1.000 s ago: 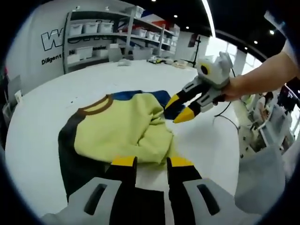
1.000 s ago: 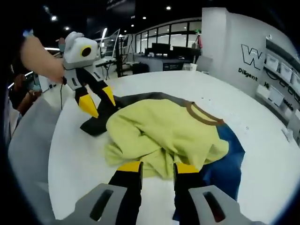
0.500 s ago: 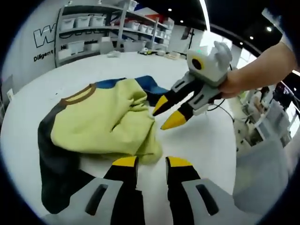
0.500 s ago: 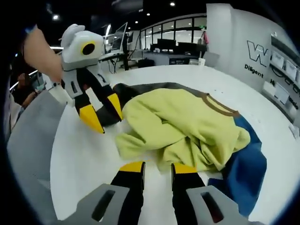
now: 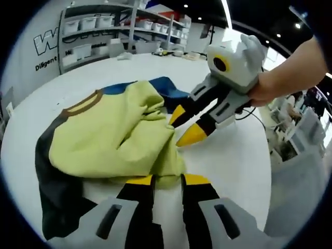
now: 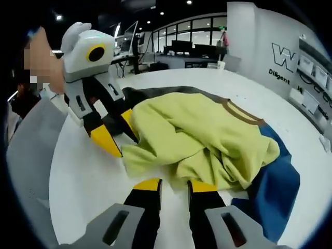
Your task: Fold the garment on the visible template until the final outline fits inside the template.
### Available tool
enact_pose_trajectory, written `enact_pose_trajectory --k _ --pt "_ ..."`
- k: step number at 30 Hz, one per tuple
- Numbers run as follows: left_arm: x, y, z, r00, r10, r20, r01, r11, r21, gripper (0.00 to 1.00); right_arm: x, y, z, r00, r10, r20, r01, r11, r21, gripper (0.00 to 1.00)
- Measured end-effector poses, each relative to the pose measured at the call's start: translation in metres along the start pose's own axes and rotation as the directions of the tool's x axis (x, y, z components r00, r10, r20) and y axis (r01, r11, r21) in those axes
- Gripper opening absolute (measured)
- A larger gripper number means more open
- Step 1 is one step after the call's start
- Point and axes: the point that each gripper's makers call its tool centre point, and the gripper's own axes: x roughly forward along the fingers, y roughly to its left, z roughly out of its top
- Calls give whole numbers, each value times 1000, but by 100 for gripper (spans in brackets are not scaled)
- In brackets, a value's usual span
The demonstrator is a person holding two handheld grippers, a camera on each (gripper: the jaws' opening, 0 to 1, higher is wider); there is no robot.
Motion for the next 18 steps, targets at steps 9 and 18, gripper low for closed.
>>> enact_pose_trajectory --k 9,18 --pt "1 2 -5 1000 2 -17 -3 1000 -10 2 3 -4 -1 1000 -17 -9 17 1000 -4 2" --pt "-20 8 -1 1000 16 9 -16 1000 -24 2 -9 -3 -1 1000 -12 -5 12 1000 -17 0"
